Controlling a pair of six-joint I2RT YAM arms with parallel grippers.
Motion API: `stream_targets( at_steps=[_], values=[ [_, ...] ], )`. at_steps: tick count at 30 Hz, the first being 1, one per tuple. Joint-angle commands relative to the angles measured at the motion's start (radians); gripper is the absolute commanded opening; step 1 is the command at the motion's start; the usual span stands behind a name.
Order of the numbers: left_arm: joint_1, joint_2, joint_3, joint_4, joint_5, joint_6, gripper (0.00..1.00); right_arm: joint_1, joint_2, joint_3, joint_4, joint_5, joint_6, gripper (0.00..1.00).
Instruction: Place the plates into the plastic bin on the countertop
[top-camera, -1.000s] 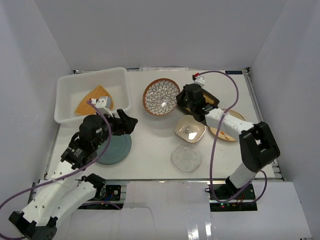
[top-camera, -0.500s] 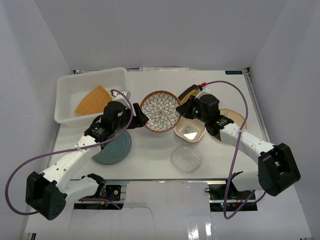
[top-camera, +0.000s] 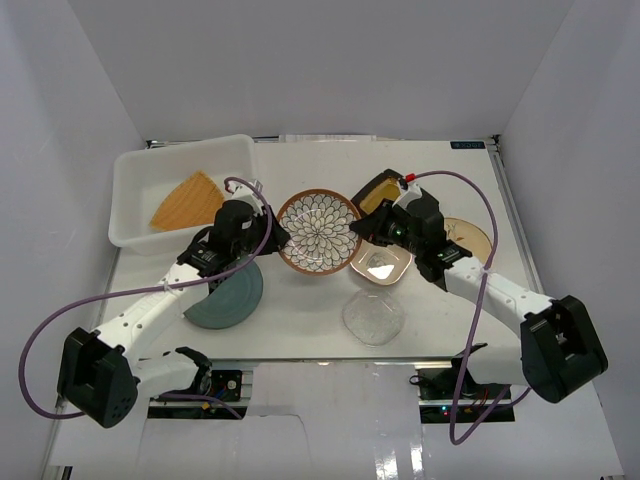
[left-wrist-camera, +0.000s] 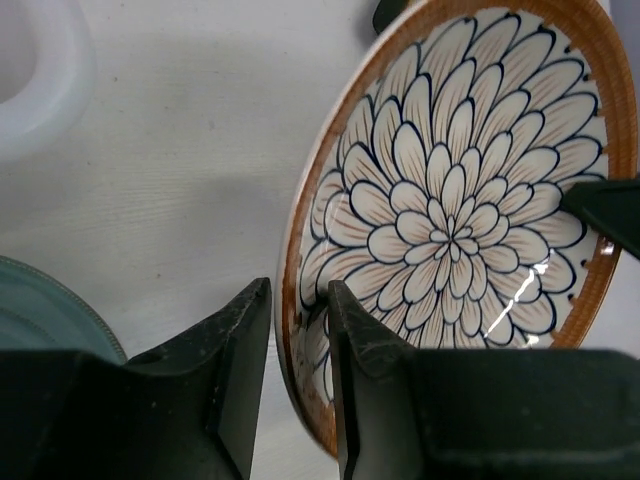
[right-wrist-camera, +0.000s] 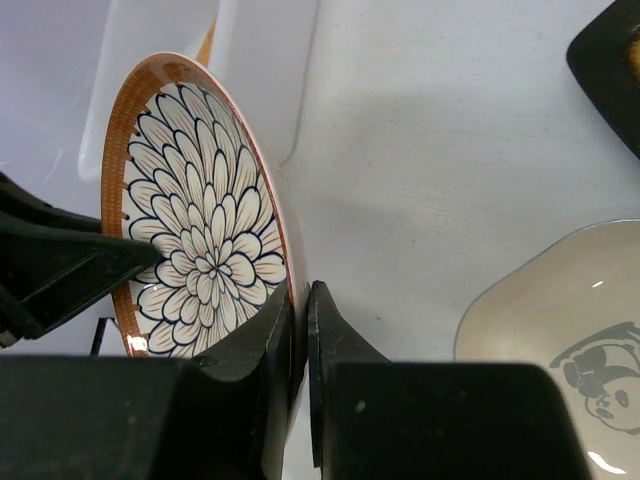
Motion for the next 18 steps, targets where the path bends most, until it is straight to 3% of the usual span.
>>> stream_targets(
  at_steps=[1, 3, 5, 7, 8, 10, 13, 14, 18],
  values=[
    [-0.005, -0.003, 0.024, 0.015, -0.015, 0.004, 0.37, 0.004, -0.090, 0.015, 0.232, -0.076, 0.076, 0.08],
    [-0.005, -0.006, 0.022, 0.044, 0.012, 0.004, 0.32, 0.004, -0.089, 0.014, 0.231, -0.100, 0.077, 0.08],
    [-0.005, -0.004, 0.025, 0.057, 0.051, 0.003, 0.36, 0.005, -0.081, 0.009, 0.246, -0.122, 0.086, 0.08],
    [-0.005, -0.006, 0.033, 0.056, 0.051, 0.003, 0.21, 0.005, -0.076, -0.011, 0.268, -0.149, 0.109, 0.08],
    [-0.006, -0.018, 0.041, 0.048, 0.043, 0.000, 0.00, 0.005, -0.078, -0.016, 0.271, -0.149, 0.111, 0.08],
    [-0.003, -0.038, 0.048, 0.045, 0.029, -0.004, 0.00, 0.005, -0.082, -0.025, 0.263, -0.140, 0.110, 0.08],
    [0.007, -0.051, 0.100, 0.000, 0.029, 0.009, 0.00, 0.005, -0.084, -0.029, 0.223, -0.136, 0.088, 0.33],
    [0.024, -0.047, 0.145, -0.014, -0.001, 0.009, 0.00, 0.004, -0.084, -0.031, 0.206, -0.139, 0.084, 0.53],
    [0.104, -0.018, 0.267, -0.062, 0.012, 0.009, 0.00, 0.005, -0.125, -0.062, 0.139, -0.143, 0.048, 0.78]
  ],
)
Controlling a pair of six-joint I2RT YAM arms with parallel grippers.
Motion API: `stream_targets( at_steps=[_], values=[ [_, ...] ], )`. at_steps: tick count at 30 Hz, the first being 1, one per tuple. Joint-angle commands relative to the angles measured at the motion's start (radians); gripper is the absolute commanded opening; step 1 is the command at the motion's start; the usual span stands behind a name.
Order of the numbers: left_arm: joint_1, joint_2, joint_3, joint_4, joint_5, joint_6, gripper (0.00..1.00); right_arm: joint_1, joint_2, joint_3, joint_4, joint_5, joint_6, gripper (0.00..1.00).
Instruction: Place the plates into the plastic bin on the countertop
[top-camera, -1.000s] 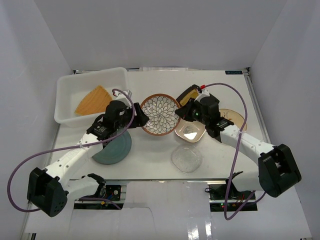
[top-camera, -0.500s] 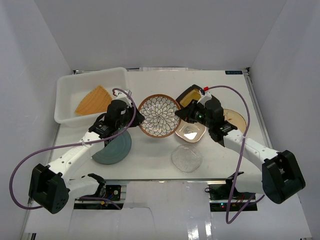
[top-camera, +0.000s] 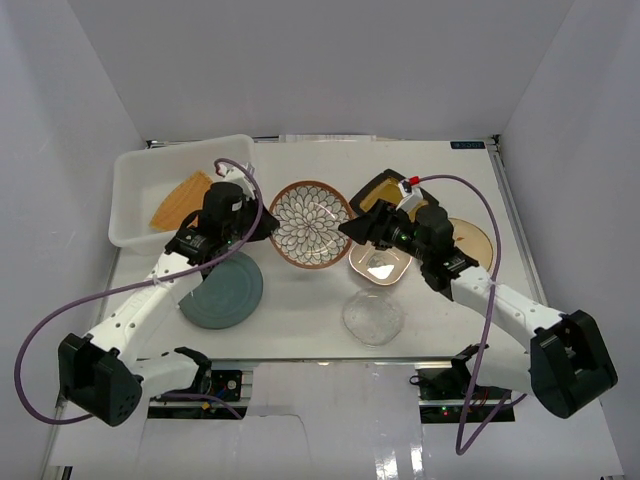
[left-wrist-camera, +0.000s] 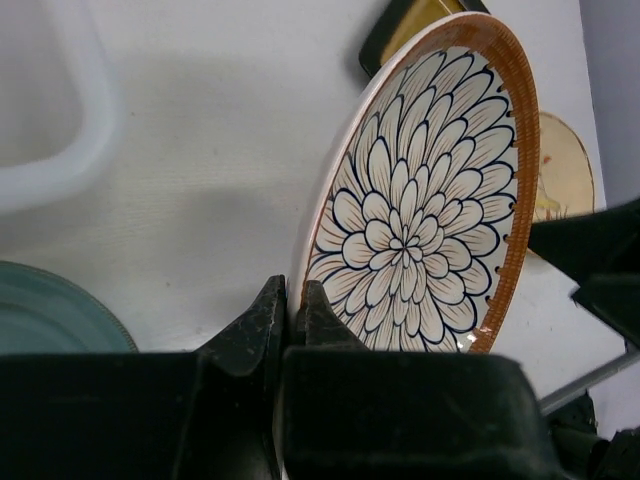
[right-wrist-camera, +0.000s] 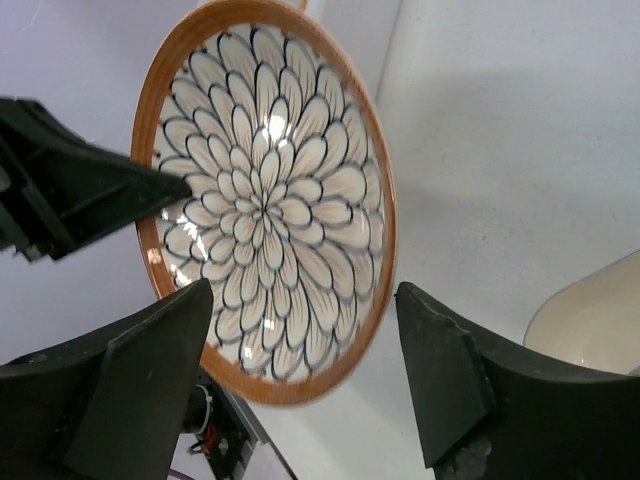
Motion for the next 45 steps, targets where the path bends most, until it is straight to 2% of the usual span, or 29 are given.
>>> stream_targets(
  at_steps=[1, 2, 4, 7, 11, 14, 18, 22, 27, 28, 30, 31, 34, 35, 37, 38, 39, 42, 45],
  values=[
    [0.088, -0.009, 0.168, 0.028, -0.029, -0.011, 0.00, 0.005, -0.070, -0.006, 0.026, -0.041, -0.030, 0.81],
    [0.163, 0.000, 0.191, 0.020, 0.033, -0.015, 0.00, 0.005, -0.081, -0.010, 0.011, -0.043, -0.047, 0.87],
    [0.250, 0.034, 0.249, 0.005, 0.083, -0.040, 0.00, 0.005, -0.115, -0.024, -0.037, -0.052, -0.071, 0.89],
    [0.452, 0.079, 0.284, -0.001, 0.135, -0.083, 0.00, 0.007, -0.149, -0.049, -0.080, -0.046, -0.102, 0.89],
    [0.626, 0.123, 0.263, 0.032, 0.166, -0.140, 0.00, 0.015, -0.153, -0.063, -0.097, -0.041, -0.130, 0.86],
    [0.706, 0.177, 0.231, 0.064, 0.128, -0.172, 0.00, 0.036, -0.097, -0.047, -0.097, -0.030, -0.154, 0.84],
    [0.792, 0.260, 0.183, 0.133, 0.140, -0.216, 0.00, 0.131, 0.012, 0.008, -0.099, -0.006, -0.196, 0.84],
    [0.811, 0.365, 0.206, 0.178, 0.144, -0.207, 0.00, 0.232, 0.132, 0.054, -0.062, 0.037, -0.211, 0.84],
    [0.814, 0.462, 0.226, 0.203, 0.116, -0.184, 0.00, 0.352, 0.351, 0.157, -0.005, 0.049, -0.154, 0.84],
    [0.814, 0.467, 0.220, 0.210, 0.108, -0.183, 0.03, 0.366, 0.385, 0.169, 0.033, 0.051, -0.139, 0.84],
    [0.814, 0.474, 0.211, 0.213, 0.086, -0.173, 0.17, 0.396, 0.486, 0.209, 0.078, 0.030, -0.066, 0.83],
    [0.814, 0.474, 0.208, 0.209, 0.077, -0.172, 0.35, 0.403, 0.526, 0.219, 0.136, 0.019, -0.035, 0.82],
    [0.814, 0.462, 0.186, 0.210, 0.054, -0.178, 0.60, 0.418, 0.664, 0.253, 0.239, -0.015, 0.106, 0.79],
    [0.814, 0.453, 0.185, 0.209, 0.056, -0.181, 0.74, 0.432, 0.725, 0.269, 0.274, -0.015, 0.126, 0.77],
    [0.814, 0.441, 0.185, 0.200, 0.071, -0.181, 0.86, 0.446, 0.776, 0.328, 0.277, -0.015, 0.172, 0.77],
    [0.814, 0.416, 0.185, 0.195, 0.075, -0.184, 0.95, 0.458, 0.810, 0.342, 0.285, -0.003, 0.186, 0.77],
    [0.814, 0.401, 0.182, 0.197, 0.080, -0.184, 0.98, 0.462, 0.825, 0.354, 0.286, 0.005, 0.198, 0.77],
    [0.814, 0.323, 0.156, 0.195, 0.088, -0.189, 0.98, 0.478, 0.880, 0.391, 0.291, 0.034, 0.247, 0.76],
    [0.812, 0.212, 0.079, 0.204, 0.059, -0.212, 0.98, 0.481, 0.934, 0.414, 0.311, 0.056, 0.313, 0.68]
  ],
)
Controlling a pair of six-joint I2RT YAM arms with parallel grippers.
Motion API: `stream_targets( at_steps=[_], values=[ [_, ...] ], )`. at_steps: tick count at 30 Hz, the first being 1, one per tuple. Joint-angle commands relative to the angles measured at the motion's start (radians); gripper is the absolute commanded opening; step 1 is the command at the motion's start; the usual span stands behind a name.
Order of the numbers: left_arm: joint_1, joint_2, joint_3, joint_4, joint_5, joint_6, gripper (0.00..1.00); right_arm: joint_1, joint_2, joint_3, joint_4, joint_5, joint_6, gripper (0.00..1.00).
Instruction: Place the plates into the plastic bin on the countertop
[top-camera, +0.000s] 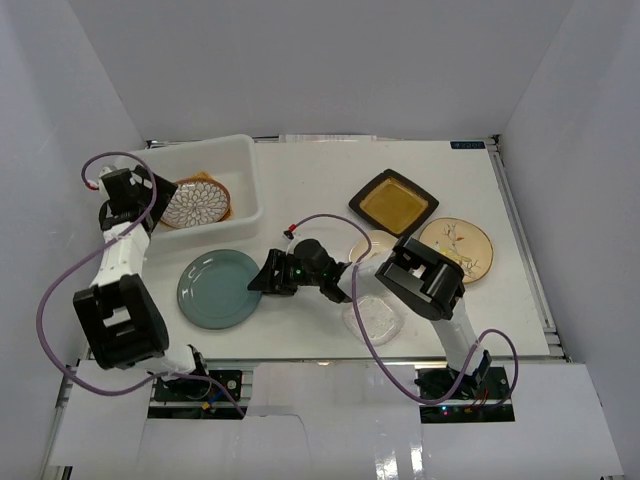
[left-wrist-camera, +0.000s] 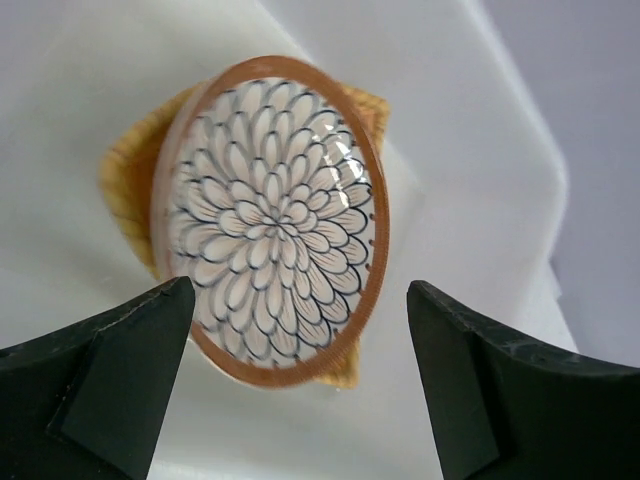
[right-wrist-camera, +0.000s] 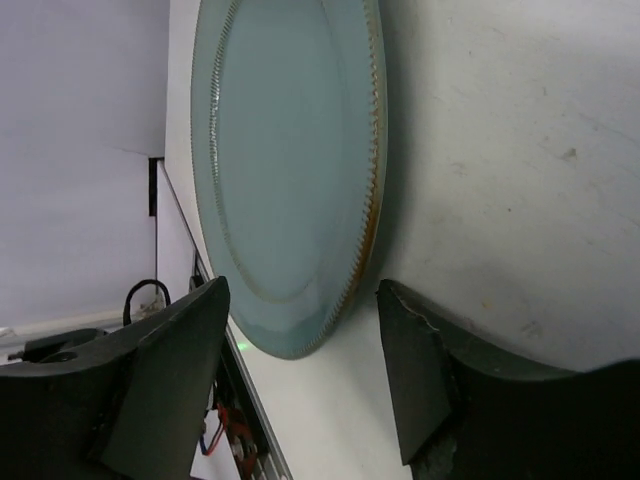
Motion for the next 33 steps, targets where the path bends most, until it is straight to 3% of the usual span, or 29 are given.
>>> stream_targets(
  at_steps=[1, 6, 9, 10, 11, 15, 19, 25, 29, 33],
  values=[
    [-0.005, -0.186, -0.061, 0.057, -0.004, -0.024, 0.98, 0.011, 0.065, 0.028, 0.033, 0.051, 0.108, 0.66],
    [-0.021, -0.277, -0.130, 0.063, 0.033, -0.016, 0.98, 0.009, 0.111, 0.036, 0.045, 0.094, 0.172, 0.51],
    [-0.023, -0.255, -0.107, -0.015, 0.089, -0.030, 0.98, 0.009, 0.122, 0.039, 0.048, 0.109, 0.180, 0.33],
    [-0.031, -0.273, -0.115, -0.011, 0.111, -0.036, 0.98, 0.011, 0.117, 0.034, 0.071, 0.110, 0.182, 0.15],
    [-0.038, -0.286, -0.122, -0.007, 0.140, -0.038, 0.98, 0.007, 0.108, 0.020, 0.095, 0.112, 0.186, 0.09],
    [-0.106, -0.350, -0.113, -0.020, 0.204, 0.000, 0.98, 0.001, -0.005, -0.140, 0.206, 0.106, 0.165, 0.08],
    [-0.199, -0.410, -0.107, -0.079, 0.315, 0.056, 0.97, -0.034, -0.261, -0.326, 0.301, 0.060, 0.122, 0.08],
    [-0.271, -0.520, -0.126, -0.242, 0.481, 0.169, 0.93, -0.219, -0.583, -0.548, 0.329, -0.141, 0.142, 0.08],
    [-0.284, -0.573, -0.162, -0.361, 0.490, 0.226, 0.89, -0.327, -0.767, -0.619, 0.312, -0.228, 0.162, 0.08],
    [-0.284, -0.565, -0.233, -0.383, 0.573, 0.240, 0.87, -0.416, -0.866, -0.630, 0.297, -0.291, 0.172, 0.08]
  ],
)
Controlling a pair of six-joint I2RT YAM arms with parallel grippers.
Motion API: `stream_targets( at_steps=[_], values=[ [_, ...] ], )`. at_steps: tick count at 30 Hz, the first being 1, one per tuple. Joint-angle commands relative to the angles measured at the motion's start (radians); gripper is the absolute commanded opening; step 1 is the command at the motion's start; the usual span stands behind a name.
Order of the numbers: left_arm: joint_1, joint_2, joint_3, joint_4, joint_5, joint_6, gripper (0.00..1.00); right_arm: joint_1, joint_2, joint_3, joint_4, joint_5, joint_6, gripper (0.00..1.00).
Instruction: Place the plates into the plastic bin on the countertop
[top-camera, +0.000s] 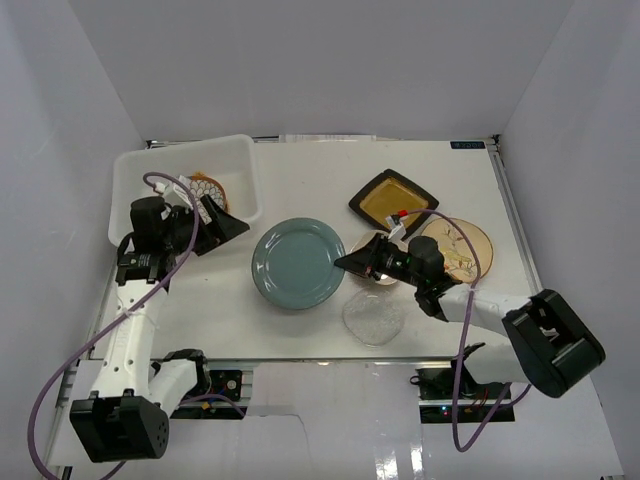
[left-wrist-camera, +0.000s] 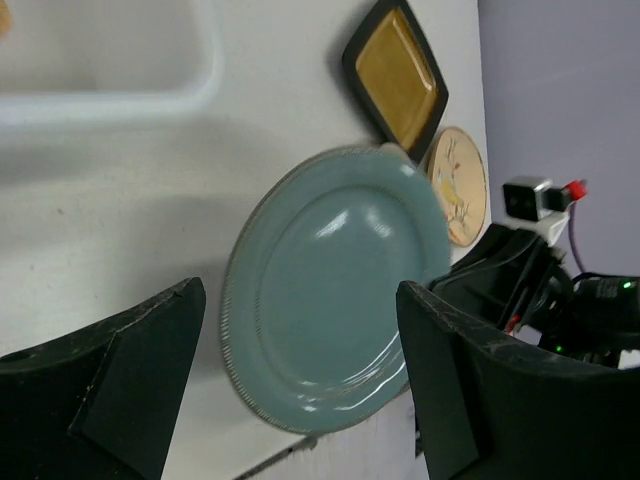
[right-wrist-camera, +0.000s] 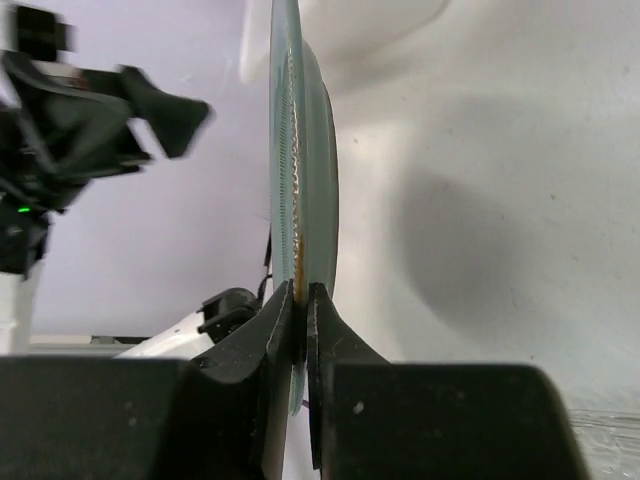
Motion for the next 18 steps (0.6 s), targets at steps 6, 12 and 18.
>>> stream_targets(
  at_steps=[6, 12, 18],
  values=[
    [-0.019, 0.077, -0.137, -0.046, 0.266, 0.053, 0.87, -0.117, -0.124, 0.062, 0.166, -0.210, 0.072, 0.08],
    [-0.035, 0.106, -0.251, 0.207, 0.436, -0.086, 0.83, -0.122, -0.082, 0.071, 0.231, -0.253, 0.109, 0.08],
    [-0.102, 0.144, -0.277, 0.331, 0.441, -0.158, 0.53, -0.122, -0.049, 0.074, 0.274, -0.290, 0.143, 0.08]
  ],
)
